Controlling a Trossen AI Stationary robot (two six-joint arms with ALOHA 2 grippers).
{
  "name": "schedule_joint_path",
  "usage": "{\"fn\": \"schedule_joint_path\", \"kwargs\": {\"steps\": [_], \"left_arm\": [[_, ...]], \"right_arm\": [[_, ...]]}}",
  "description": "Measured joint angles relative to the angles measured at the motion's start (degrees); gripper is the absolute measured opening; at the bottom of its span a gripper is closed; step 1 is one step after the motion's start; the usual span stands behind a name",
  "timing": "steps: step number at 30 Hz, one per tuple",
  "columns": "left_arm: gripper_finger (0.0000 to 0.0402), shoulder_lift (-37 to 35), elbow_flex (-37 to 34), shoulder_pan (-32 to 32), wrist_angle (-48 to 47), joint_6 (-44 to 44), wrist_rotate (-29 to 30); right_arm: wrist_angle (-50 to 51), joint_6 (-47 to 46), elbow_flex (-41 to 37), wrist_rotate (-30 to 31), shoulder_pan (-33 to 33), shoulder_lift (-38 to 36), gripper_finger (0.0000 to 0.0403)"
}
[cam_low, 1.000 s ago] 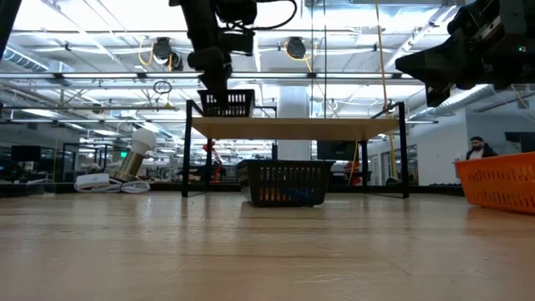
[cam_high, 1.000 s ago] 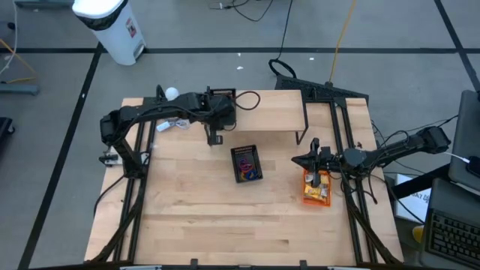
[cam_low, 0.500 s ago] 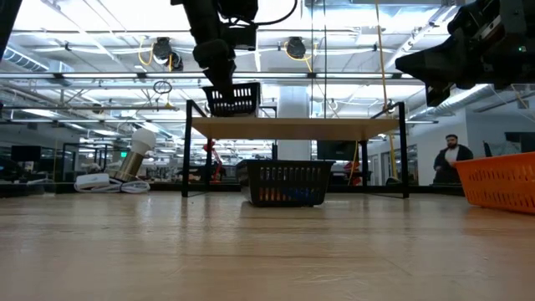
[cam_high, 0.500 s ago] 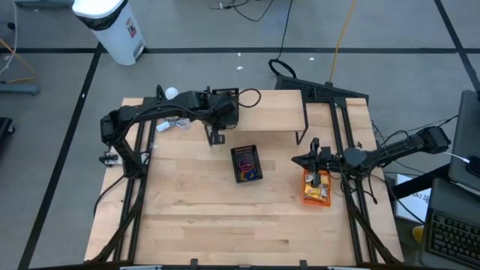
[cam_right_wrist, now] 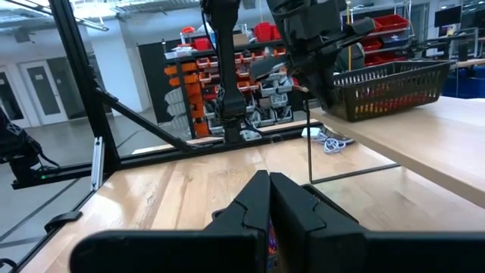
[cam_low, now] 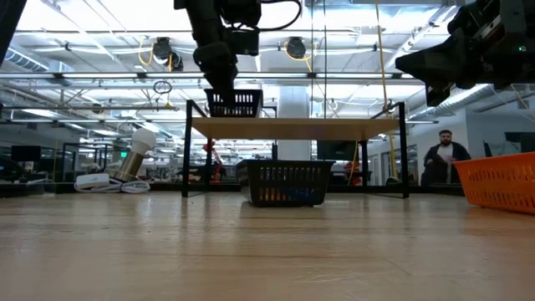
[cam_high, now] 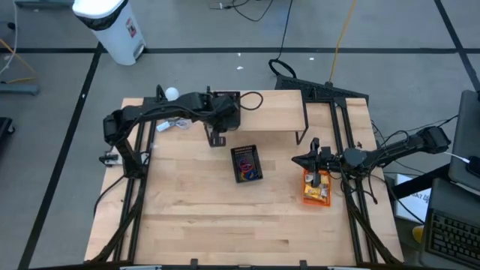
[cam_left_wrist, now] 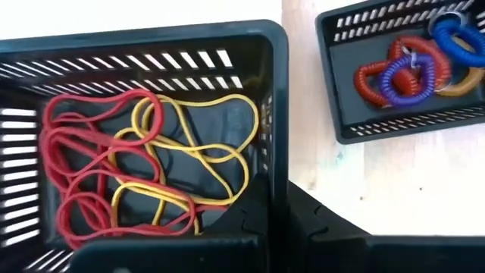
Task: Pick & Place Office Desk Supplies
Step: Put the left black bin on the shelf, then put the black bin on the shelf
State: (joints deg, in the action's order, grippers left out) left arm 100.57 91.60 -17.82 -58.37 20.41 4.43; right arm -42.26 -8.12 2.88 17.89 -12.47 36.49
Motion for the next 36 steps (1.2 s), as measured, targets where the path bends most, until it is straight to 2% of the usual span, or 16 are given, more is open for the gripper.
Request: {"fn": "schedule_joint_path", "kwargs": {"steps": [5, 23, 27, 30, 36], "left_arm": [[0.0032, 0.55, -0.23, -0.11, 0.46, -0.23, -0.45], [0.0207, -0.99, -0.25, 0.15, -0.11, -1.01, 0.13], [0.0242, -2.07, 0.30, 0.76, -0.28, -1.01, 1.83], [0.0264, -2.26, 3.06, 1.41, -1.85, -1.06, 3.02], [0.0298, -2.27, 14.29, 4.48, -12.90, -0.83, 4.17]], "right_arm": [[0.02, 0.02, 0.01, 0.00, 0.00, 0.02, 0.0000], [0.02, 0.02, 0.00, -0.02, -0.01, 0.02, 0.0000], [0.01, 0.02, 0.00, -0.02, -0.01, 0.02, 0.0000], [0.13, 0.02, 0.00, -0.02, -0.02, 0.02, 0.0000], [0.09, 0.02, 0.01, -0.02, -0.02, 0.00, 0.0000]]}}
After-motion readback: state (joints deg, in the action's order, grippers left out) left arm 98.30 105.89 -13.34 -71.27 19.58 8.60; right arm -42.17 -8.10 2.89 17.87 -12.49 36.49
